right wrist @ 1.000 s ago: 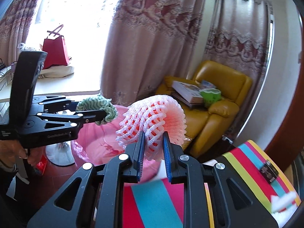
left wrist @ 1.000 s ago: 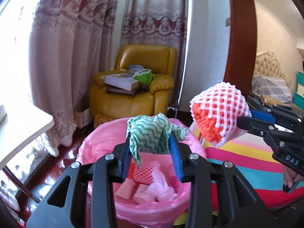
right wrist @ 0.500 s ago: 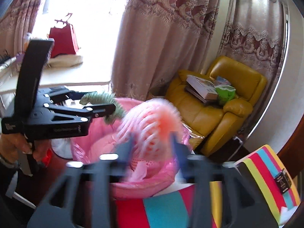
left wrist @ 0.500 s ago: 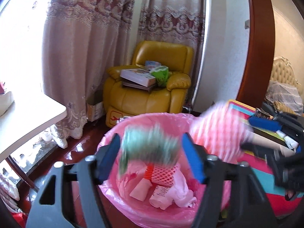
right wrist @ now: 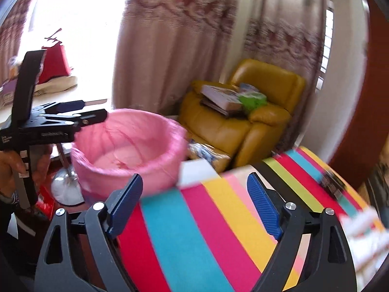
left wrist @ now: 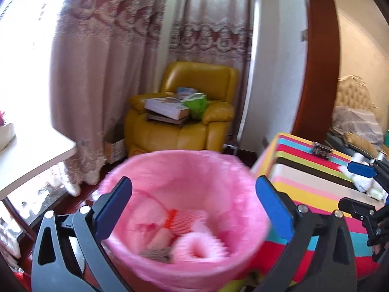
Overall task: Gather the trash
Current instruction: 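Move both open grippers back toward the remaining tissues on the table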
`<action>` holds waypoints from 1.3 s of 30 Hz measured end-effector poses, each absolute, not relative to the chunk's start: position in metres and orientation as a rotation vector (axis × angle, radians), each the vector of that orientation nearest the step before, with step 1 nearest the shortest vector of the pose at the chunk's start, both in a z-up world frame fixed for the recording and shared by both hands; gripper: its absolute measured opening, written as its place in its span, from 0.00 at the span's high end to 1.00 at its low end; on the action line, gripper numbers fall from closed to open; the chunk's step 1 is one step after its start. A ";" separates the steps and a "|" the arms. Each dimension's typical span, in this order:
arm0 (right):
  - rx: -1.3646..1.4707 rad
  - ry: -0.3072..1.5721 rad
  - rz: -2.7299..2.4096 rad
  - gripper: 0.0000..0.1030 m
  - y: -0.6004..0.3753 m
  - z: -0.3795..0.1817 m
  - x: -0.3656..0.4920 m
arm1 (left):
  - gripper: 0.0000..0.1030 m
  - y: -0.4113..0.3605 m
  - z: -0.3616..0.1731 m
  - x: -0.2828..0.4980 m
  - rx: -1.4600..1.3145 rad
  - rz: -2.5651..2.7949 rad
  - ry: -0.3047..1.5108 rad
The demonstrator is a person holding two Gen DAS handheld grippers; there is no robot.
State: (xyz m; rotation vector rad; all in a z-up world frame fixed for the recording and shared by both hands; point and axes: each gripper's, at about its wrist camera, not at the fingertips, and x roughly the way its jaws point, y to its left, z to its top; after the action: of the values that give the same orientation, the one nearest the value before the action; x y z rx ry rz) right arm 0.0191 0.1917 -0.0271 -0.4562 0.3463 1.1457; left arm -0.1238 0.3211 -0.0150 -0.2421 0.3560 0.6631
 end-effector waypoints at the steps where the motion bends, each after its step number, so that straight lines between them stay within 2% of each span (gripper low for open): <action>1: -0.445 0.358 1.117 0.20 0.181 -0.028 0.026 | 0.05 0.310 -0.015 -0.112 -0.241 0.624 0.358; 14: -0.202 0.491 0.623 0.20 -0.009 -0.042 0.117 | 0.05 0.185 -0.031 0.030 -0.263 0.207 0.446; 24: -0.051 0.601 0.329 0.20 -0.138 -0.069 0.185 | 0.05 0.088 -0.041 0.126 -0.134 0.004 0.591; 30: -0.031 0.719 0.254 0.32 -0.152 -0.086 0.229 | 0.05 0.044 -0.061 0.176 -0.069 0.002 0.693; 35: -0.037 0.764 0.260 0.34 -0.140 -0.092 0.248 | 0.05 0.022 -0.078 0.210 -0.111 -0.059 0.778; 39: -0.058 0.802 0.267 0.54 -0.137 -0.098 0.258 | 0.05 0.013 -0.082 0.221 -0.152 -0.086 0.808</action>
State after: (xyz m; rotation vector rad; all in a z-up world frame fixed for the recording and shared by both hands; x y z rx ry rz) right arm 0.2580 -0.1366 -0.0976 -0.0578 0.8022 0.2668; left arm 0.2209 0.0130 -0.0822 -0.1516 0.8077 -0.0863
